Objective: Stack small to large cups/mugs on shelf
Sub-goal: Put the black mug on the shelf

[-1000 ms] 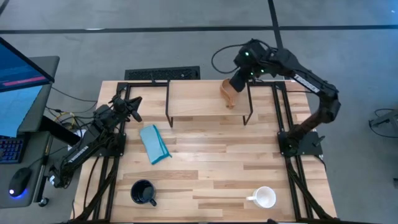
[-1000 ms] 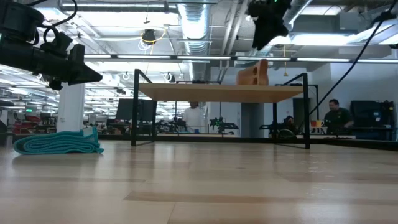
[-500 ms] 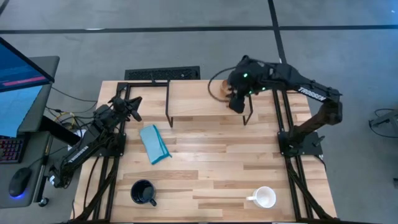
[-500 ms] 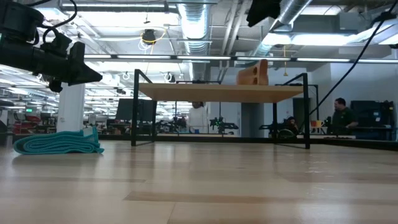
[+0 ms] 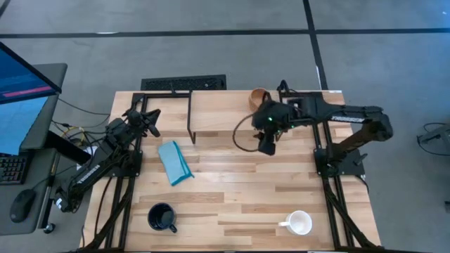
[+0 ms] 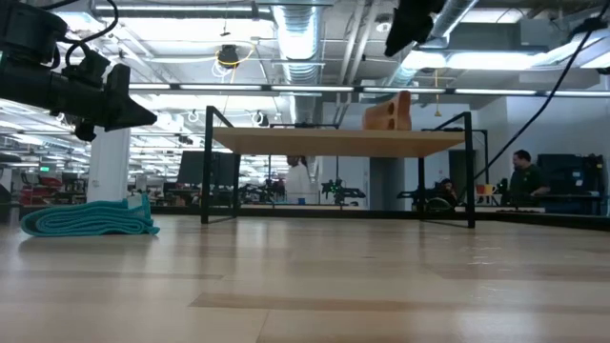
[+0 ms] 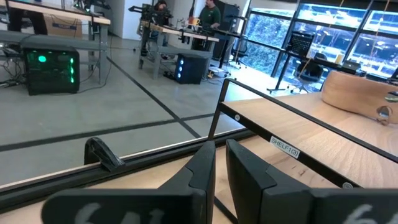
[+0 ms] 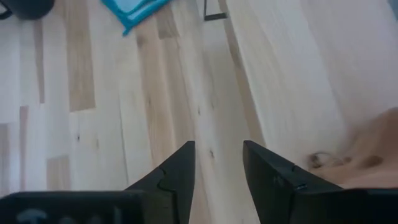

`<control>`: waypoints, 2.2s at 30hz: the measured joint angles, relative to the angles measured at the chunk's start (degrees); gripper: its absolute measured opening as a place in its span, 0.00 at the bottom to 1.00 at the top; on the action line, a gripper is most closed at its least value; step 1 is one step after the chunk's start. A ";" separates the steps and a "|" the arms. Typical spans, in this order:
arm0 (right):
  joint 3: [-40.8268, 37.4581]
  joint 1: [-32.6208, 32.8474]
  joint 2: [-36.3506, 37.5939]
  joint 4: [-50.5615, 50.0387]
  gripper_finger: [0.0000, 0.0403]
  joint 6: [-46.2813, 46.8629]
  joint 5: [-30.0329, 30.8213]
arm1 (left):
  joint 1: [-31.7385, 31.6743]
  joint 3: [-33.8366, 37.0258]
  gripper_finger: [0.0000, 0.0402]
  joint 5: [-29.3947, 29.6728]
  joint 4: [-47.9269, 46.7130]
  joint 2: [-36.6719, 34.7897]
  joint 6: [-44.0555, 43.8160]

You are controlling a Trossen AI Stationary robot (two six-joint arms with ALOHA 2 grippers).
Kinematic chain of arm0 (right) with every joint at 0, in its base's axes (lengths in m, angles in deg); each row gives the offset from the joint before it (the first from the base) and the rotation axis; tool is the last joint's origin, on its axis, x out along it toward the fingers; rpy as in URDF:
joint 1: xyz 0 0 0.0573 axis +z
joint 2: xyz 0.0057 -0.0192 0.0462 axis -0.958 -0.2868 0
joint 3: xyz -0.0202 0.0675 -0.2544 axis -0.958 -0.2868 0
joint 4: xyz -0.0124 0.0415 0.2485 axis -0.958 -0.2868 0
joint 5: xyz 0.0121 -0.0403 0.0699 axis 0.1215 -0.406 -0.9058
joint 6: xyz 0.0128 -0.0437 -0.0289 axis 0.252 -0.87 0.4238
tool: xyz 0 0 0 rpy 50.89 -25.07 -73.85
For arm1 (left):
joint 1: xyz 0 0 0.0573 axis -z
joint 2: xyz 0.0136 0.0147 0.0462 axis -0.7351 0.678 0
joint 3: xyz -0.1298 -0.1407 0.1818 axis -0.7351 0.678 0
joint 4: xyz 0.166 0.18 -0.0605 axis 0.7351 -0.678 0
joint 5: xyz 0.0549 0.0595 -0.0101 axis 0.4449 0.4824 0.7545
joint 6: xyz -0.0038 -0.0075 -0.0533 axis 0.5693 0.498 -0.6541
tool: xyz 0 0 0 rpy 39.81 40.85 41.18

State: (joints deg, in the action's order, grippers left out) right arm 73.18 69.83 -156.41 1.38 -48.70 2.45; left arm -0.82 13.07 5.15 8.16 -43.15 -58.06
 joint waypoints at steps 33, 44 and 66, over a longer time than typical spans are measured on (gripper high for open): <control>-60.24 21.22 34.00 58.98 0.34 12.10 11.15 | 0.00 0.00 0.07 -0.22 0.00 -0.02 -0.20; -67.71 23.95 33.96 70.78 0.33 13.12 13.93 | 0.00 0.00 0.07 -0.20 0.00 -0.02 -0.20; -68.46 23.58 33.89 72.18 0.33 12.62 14.19 | 0.02 -4.04 0.27 -18.60 1.59 -0.04 8.85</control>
State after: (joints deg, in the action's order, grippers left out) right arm 4.72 93.41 -122.52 73.56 -36.08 16.64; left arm -0.80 9.03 -13.45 9.75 -43.19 -49.20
